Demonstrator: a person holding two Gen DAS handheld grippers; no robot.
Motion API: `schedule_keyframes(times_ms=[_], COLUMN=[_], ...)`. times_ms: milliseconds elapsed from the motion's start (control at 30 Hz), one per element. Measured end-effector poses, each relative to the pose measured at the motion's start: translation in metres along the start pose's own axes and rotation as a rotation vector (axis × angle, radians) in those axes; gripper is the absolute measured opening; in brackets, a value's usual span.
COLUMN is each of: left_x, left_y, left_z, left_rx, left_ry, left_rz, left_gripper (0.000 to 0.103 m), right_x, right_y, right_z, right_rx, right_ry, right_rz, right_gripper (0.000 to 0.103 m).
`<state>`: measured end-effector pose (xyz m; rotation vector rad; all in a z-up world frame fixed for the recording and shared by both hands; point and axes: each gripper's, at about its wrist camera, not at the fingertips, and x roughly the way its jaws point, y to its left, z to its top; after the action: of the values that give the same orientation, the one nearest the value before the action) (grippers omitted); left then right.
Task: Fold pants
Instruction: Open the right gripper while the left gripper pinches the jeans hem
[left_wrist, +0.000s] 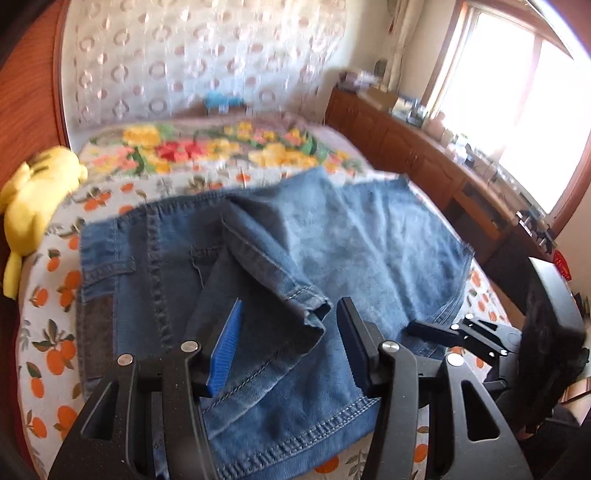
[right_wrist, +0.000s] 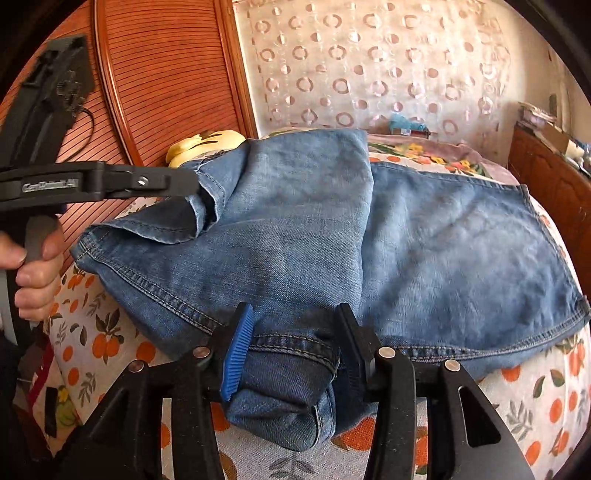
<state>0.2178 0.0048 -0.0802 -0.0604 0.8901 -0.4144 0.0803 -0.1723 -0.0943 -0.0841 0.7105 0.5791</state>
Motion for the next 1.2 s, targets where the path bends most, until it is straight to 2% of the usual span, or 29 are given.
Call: schedule_keyframes(times_ms=[100,233,300,400,667,733,867,1067,1200], left_x=[0.012,0.013,0.006,-0.007,-0.032,-0.034,-0.028,-0.018,-0.017], left_y=[-0.002,-0.004,-0.001,0.007,0.049,0.066,0.089,0.111,0.108], left_z=[0.002,0.006,0.01,0.022,0.062,0.07,0.071,0.053,0.035], left_rx=[0.009,0.048,0.065,0.099,0.118,0.087,0.051,-0.011,-0.028], left_ry=[0.043,0.045,0.03,-0.01,-0.087,-0.092,-0.094,-0.065,-0.036], left_rz=[0.002,0.023,0.034,0.107,0.27,0.267,0.311,0.319,0.27], left_gripper=[0.053,0.019,0.014,0.01,0.008,0.008,0.008,0.009,0.022], right_x=[-0.002,-0.002,-0.002,-0.003,-0.003,-0.003,-0.003,-0.003,-0.003], right_y=[0.001,0.005,0.001,-0.002,-0.006,-0.007,-0.007,-0.006,-0.006], right_z=[-0.003,-0.005,-0.005,-0.005,-0.006,-0.007,-0.006,-0.006,-0.006], right_rx=[-0.002,-0.023,-0.009,-0.006,0.005,0.009,0.008,0.008,0.007], right_ry=[-0.007,-0.006,-0.004,-0.005,-0.011,-0.014,-0.013,-0.012,-0.013], right_rz=[-0.014,-0.032,-0.019,-0.017,-0.01,-0.008,-0.011,-0.013,-0.014], right_gripper=[0.048,0.048,0.049,0.049,0.049,0.049,0.049,0.049,0.049])
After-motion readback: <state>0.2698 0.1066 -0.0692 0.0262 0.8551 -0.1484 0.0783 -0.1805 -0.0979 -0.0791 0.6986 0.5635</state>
